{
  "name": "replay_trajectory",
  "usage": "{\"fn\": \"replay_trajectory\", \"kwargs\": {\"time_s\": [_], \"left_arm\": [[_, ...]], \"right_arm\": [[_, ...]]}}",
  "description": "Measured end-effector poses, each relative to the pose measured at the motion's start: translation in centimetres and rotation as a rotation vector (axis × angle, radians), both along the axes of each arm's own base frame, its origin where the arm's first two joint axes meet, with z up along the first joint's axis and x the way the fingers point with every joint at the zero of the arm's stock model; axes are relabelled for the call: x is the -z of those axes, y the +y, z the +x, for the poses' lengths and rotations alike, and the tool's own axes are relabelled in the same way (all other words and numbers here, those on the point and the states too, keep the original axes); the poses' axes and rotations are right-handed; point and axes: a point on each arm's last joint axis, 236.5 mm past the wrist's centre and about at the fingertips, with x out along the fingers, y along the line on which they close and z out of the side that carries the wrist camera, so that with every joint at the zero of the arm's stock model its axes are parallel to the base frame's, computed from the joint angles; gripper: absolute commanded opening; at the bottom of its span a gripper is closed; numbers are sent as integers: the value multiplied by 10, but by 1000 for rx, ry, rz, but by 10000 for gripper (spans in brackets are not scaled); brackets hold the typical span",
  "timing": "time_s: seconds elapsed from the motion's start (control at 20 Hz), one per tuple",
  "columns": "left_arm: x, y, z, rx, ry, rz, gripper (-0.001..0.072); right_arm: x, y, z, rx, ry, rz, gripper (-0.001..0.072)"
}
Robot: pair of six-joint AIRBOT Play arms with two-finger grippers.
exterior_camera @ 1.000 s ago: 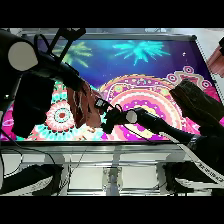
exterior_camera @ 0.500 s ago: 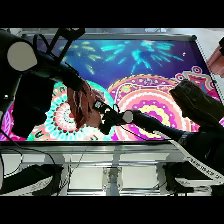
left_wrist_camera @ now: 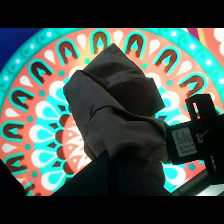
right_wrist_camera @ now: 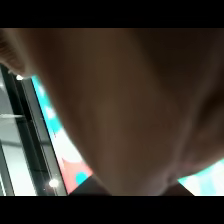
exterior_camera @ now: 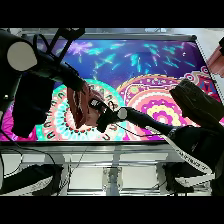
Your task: Fold the clothes and pants, and hang the long-sleeved shirts on hangers.
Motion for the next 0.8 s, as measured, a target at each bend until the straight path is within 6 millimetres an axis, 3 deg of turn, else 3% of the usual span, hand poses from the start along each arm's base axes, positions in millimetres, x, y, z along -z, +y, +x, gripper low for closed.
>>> {"fn": "replay_trajectory", "kwargs": {"time_s": [0.15,0.3,0.5,0.7,0.8], "left_arm": [[-6,8,1,-16,-26,15,19],[-22,29,1,-61,-91,52,19],[-51,41,-15,-70,-166,29,19],[-75,26,-48,-3,-195,-80,19],[-86,14,-68,44,-191,-156,19]], "right_arm": [[-13,-6,-1,27,51,9,8],[-57,-33,12,71,23,10,8],[-153,-84,16,120,-114,48,7],[-254,-127,-16,124,-297,122,6],[-294,-145,-37,123,-364,147,6]]}}
